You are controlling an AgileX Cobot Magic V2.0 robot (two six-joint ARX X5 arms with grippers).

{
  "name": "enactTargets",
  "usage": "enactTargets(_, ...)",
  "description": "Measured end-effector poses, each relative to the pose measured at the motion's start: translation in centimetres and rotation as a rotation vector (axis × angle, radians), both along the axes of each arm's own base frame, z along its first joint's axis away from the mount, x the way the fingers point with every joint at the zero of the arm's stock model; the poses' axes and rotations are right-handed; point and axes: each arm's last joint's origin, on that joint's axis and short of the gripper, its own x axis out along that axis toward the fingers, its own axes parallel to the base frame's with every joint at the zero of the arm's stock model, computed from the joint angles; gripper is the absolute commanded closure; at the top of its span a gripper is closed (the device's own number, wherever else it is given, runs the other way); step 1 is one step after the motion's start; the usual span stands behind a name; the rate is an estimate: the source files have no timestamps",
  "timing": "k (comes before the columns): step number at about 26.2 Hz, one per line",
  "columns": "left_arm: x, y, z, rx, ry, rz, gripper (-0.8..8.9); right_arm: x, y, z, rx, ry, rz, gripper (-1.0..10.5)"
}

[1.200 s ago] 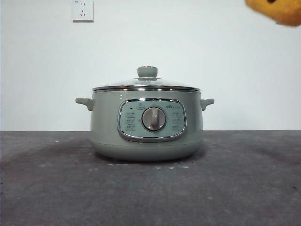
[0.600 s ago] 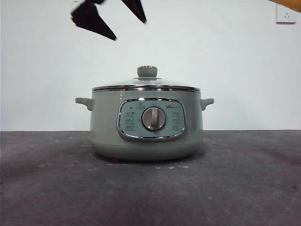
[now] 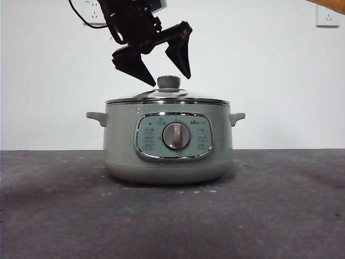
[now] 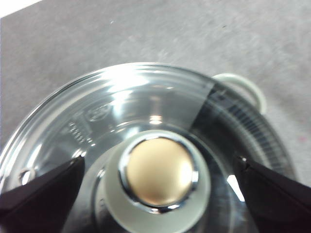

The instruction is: Pick up the corn,open the lid,put the corn in the pot,close the lid

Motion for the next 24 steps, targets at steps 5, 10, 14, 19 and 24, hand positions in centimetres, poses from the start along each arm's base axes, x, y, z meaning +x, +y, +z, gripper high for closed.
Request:
enactTargets(5,0.27,-0.08,-0.54,0.019,0.004,0.016,2.44,0.0,0.0,0.0,0.0,0.0,0.0,9.6)
enactTargets(10,0.33,-0.12,-0.55,0.016,0.0,0.017,3.8,0.0,0.0,0.0,0.0,0.0,0.0,9.6)
enactTargets(14,0.34,-0.14,-0.55,0.014,0.0,0.014,5.46,-0.01,0.0,-0.01,0.0,0.001,0.0,9.6)
enactTargets(19,0.29,-0.23,-0.55,0.006,0.005,0.0,6.78,-0.01,0.0,-0.01,-0.001,0.002,0.0,9.6)
enactTargets(24,0.29,-0.23,-0.55,0.005,0.005,0.001,8.22,-0.01,0.0,-0.02,-0.001,0.002,0.0,9.6)
